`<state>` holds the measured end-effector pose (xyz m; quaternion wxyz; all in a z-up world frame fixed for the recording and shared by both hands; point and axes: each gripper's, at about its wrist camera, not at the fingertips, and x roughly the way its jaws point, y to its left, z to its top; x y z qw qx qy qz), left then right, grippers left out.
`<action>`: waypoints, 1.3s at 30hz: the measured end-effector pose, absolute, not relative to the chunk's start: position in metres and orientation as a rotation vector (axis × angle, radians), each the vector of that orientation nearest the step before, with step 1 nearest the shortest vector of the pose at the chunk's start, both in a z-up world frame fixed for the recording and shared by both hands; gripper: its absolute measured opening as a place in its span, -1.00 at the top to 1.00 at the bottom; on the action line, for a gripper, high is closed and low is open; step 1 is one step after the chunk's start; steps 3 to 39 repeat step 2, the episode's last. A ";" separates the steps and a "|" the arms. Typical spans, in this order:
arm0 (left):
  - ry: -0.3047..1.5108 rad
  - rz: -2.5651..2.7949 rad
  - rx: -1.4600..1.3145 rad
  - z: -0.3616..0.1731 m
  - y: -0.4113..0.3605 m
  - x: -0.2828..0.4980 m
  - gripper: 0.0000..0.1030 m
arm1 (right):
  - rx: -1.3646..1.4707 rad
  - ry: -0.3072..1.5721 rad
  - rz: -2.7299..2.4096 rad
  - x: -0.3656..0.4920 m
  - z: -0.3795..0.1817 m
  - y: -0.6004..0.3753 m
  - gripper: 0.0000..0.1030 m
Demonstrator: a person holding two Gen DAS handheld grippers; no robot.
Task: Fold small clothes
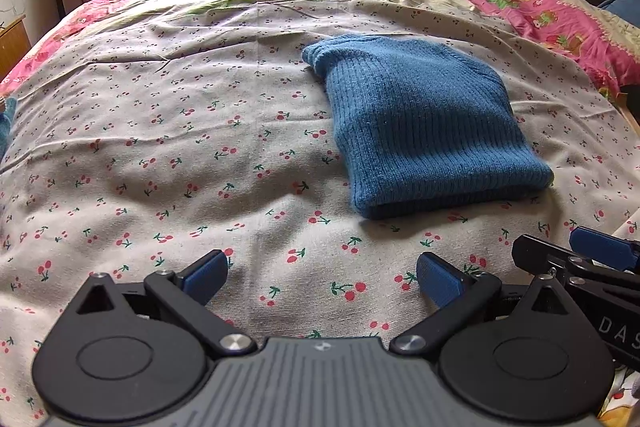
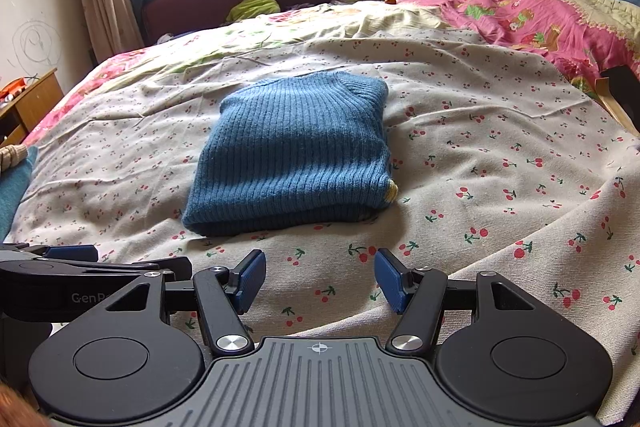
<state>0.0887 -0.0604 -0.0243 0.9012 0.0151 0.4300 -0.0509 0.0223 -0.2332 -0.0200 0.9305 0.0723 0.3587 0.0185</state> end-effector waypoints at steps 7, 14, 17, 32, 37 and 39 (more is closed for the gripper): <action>0.888 -0.105 0.031 -0.024 -0.060 0.089 -1.00 | 0.148 0.735 0.037 0.022 -0.020 -0.233 -0.17; 0.888 -0.105 0.031 -0.024 -0.060 0.089 -1.00 | 0.148 0.735 0.037 0.022 -0.020 -0.233 -0.17; 0.888 -0.105 0.031 -0.024 -0.060 0.089 -1.00 | 0.148 0.735 0.037 0.022 -0.020 -0.233 -0.17; 0.888 -0.105 0.031 -0.024 -0.060 0.089 -1.00 | 0.148 0.735 0.037 0.022 -0.020 -0.233 -0.17; 0.888 -0.105 0.031 -0.024 -0.060 0.089 -1.00 | 0.148 0.735 0.037 0.022 -0.020 -0.233 -0.17; 0.888 -0.105 0.031 -0.024 -0.060 0.089 -1.00 | 0.148 0.735 0.037 0.022 -0.020 -0.233 -0.17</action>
